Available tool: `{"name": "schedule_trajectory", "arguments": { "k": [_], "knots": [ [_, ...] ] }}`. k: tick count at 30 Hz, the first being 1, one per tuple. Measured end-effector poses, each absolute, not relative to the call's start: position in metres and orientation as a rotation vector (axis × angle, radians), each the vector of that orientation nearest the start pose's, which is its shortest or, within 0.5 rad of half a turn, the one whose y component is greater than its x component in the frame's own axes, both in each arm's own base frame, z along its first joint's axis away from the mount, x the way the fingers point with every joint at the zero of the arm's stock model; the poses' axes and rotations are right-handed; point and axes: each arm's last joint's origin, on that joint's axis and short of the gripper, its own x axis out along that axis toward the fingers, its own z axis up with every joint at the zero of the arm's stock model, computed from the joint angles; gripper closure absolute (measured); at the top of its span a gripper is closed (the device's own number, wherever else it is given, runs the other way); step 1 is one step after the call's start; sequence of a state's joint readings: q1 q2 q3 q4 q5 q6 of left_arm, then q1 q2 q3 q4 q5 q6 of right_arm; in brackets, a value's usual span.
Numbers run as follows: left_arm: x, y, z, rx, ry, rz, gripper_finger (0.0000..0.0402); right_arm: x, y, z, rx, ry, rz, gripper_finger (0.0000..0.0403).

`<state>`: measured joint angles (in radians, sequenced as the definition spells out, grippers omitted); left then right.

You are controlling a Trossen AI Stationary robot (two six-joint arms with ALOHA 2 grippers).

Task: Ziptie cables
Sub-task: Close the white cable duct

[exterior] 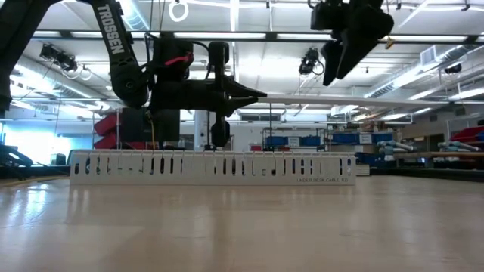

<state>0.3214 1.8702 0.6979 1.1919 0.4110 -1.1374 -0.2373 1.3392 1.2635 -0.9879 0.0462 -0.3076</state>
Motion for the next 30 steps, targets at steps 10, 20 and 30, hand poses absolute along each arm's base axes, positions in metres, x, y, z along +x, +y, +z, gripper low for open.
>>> {"name": "schedule_trajectory", "arguments": {
  "k": [10,20,30],
  "knots": [
    [0.329,0.096,0.157,-1.136,0.024,-0.110,0.0401,0.252,-0.054,0.285,-0.311,1.135,-0.223,0.0006],
    [0.329,0.095,0.158,-1.161,0.020,-0.120,0.0402,0.253,-0.053,0.281,-0.283,1.123,-0.217,0.0013],
    [0.339,0.088,0.170,-1.148,0.004,-0.196,0.0402,0.253,-0.052,0.281,-0.272,1.110,-0.190,0.0019]
  ]
}}
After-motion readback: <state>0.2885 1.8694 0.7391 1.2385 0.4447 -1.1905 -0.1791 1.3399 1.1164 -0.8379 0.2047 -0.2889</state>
